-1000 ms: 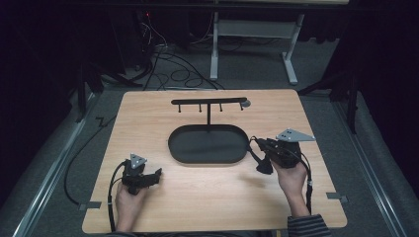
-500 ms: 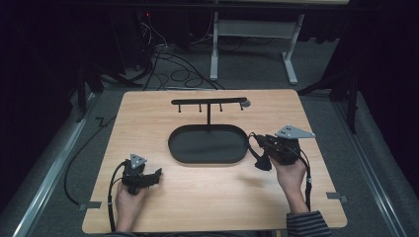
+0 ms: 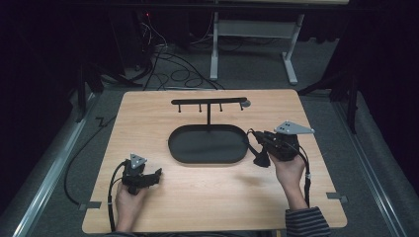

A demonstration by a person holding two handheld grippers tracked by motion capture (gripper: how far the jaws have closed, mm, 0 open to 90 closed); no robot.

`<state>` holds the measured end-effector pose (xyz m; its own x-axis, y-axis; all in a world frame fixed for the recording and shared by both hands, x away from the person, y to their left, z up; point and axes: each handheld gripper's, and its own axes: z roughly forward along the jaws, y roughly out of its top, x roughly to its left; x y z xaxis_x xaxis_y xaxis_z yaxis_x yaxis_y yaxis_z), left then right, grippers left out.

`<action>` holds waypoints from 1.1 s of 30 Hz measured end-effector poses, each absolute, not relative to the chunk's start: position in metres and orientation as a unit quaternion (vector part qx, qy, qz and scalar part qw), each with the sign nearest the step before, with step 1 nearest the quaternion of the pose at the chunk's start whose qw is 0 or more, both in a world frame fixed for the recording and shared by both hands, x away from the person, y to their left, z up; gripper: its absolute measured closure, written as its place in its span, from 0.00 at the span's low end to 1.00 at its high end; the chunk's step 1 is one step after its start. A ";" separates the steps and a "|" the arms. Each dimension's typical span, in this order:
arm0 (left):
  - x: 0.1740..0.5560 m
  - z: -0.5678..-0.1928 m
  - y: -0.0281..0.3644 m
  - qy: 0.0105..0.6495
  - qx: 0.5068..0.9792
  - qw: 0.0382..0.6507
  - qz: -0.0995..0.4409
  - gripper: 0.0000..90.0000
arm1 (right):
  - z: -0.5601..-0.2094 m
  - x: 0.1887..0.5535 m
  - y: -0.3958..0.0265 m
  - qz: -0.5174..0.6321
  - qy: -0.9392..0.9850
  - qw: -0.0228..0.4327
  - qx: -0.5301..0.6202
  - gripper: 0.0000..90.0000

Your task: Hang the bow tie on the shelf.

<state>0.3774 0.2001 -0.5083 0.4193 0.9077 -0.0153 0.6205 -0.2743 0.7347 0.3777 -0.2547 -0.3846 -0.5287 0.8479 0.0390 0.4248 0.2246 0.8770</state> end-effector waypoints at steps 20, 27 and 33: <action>0.377 -0.508 0.200 0.496 0.771 0.341 0.209 0.24 | -0.370 0.394 -0.249 0.462 0.745 0.234 0.421 1.00; 0.377 -0.508 0.200 0.496 0.770 0.341 0.210 0.24 | -0.367 0.399 -0.247 0.467 0.743 0.237 0.418 1.00; 0.377 -0.508 0.200 0.496 0.770 0.341 0.209 0.24 | -0.362 0.403 -0.245 0.470 0.742 0.235 0.417 1.00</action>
